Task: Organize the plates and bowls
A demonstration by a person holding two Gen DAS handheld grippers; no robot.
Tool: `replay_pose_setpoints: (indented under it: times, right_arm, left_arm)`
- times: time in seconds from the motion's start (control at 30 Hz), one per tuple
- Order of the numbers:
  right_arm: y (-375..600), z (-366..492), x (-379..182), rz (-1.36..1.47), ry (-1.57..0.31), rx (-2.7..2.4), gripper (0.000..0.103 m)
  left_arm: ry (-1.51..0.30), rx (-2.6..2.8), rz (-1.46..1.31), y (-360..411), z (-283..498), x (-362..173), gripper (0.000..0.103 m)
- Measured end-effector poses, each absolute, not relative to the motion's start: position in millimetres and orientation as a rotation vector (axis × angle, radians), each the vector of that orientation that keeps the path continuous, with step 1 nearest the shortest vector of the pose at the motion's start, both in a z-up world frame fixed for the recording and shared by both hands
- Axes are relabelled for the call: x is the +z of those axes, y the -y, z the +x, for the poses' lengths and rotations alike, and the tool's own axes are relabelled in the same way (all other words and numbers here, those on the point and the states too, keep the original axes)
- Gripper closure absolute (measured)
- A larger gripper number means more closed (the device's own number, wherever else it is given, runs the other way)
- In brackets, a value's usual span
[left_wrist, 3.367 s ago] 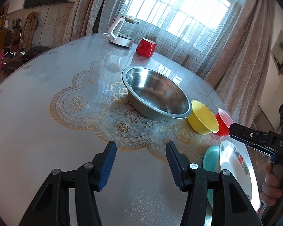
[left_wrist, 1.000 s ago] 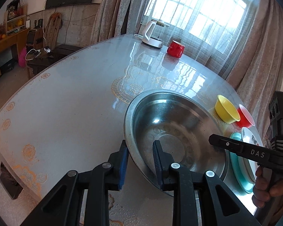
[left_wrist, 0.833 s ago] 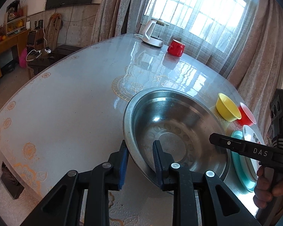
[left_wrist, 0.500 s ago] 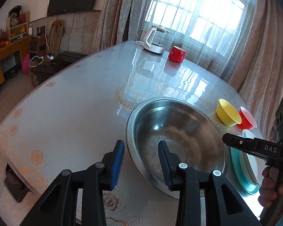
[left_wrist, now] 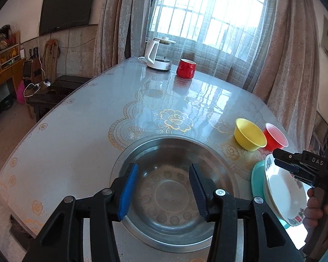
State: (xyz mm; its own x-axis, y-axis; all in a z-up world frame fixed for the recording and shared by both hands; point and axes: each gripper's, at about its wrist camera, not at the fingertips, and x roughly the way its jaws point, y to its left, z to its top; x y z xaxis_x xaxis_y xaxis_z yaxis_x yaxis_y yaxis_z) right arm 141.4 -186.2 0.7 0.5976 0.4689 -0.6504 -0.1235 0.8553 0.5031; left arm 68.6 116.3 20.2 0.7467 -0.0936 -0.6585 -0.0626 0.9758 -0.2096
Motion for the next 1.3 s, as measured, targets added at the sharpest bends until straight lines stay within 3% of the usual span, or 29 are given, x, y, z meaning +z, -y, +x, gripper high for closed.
replay_pose_setpoints:
  times: [0.57,0.87,1.17,1.3]
  right_arm:
    - [254,200,-14,0.597,-0.908,0.143,0.071]
    - [263,228,-24,0.618,-0.944,0.121,0.079]
    - [263,246,-38,0.653,-0.975,0.116,0.079]
    - [261,251,-44,0.648,-0.992,0.113,0.080]
  left_arm:
    - [-0.833,-0.242,-0.188,-15,163,31,0.046]
    - [-0.936,-0.247,-0.305,9,219,7,0.049]
    - [-0.989,-0.241,-0.324,28,261,-7,0.049]
    - [-1.002,-0.260,-0.341,37,276,-19,0.056]
